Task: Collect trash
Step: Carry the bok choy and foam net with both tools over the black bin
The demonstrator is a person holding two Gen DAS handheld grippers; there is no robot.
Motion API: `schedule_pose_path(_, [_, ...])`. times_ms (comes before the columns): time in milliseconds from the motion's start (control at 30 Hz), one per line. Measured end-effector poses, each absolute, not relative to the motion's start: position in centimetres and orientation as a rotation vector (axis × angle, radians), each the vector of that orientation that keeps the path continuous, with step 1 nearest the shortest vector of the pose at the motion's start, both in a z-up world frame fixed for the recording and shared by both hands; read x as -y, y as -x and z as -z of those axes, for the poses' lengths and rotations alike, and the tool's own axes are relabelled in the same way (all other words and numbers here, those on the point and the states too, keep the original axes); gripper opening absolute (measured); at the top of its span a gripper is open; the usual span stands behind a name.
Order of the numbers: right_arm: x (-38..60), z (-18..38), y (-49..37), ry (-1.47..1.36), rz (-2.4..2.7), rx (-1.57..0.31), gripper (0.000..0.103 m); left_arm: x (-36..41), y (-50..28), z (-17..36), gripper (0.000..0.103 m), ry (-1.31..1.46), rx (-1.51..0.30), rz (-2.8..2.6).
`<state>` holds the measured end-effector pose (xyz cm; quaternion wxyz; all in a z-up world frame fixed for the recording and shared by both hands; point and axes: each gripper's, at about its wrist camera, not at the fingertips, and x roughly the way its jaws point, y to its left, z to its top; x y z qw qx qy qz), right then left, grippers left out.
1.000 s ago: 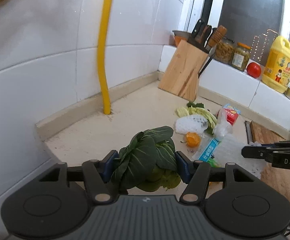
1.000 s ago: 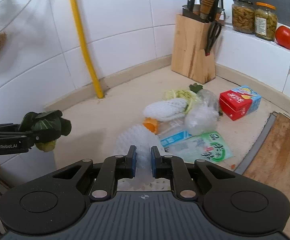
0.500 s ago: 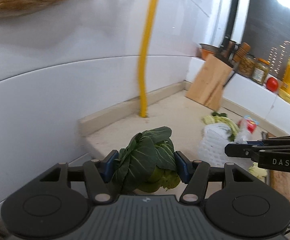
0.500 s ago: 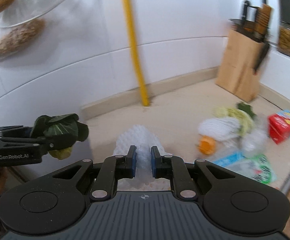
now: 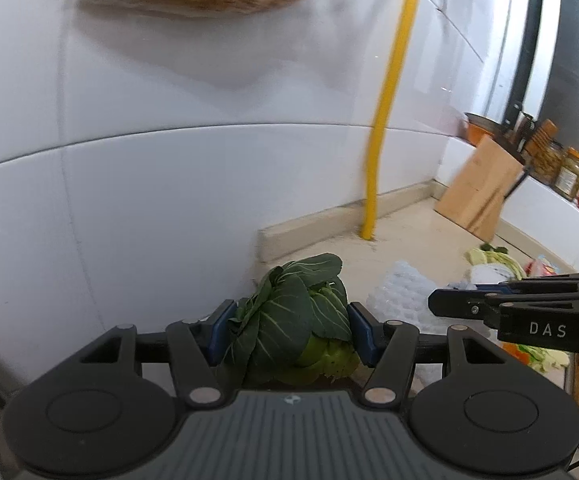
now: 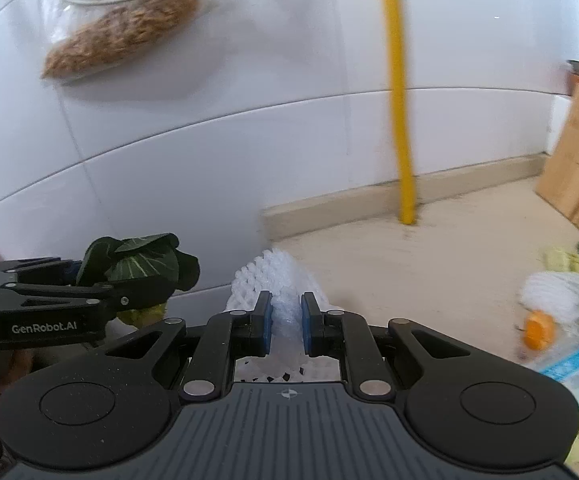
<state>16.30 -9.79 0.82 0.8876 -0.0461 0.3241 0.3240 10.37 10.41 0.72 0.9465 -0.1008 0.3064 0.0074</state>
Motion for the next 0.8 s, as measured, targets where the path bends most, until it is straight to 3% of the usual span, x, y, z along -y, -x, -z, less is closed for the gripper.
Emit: schedule_pose_path(800, [1.7, 0.1, -13.6, 0.174, -0.805, -0.704, 0.019, -16.8, -6.5, 0.9, 0.053, 0.272, -0.615, -0.156])
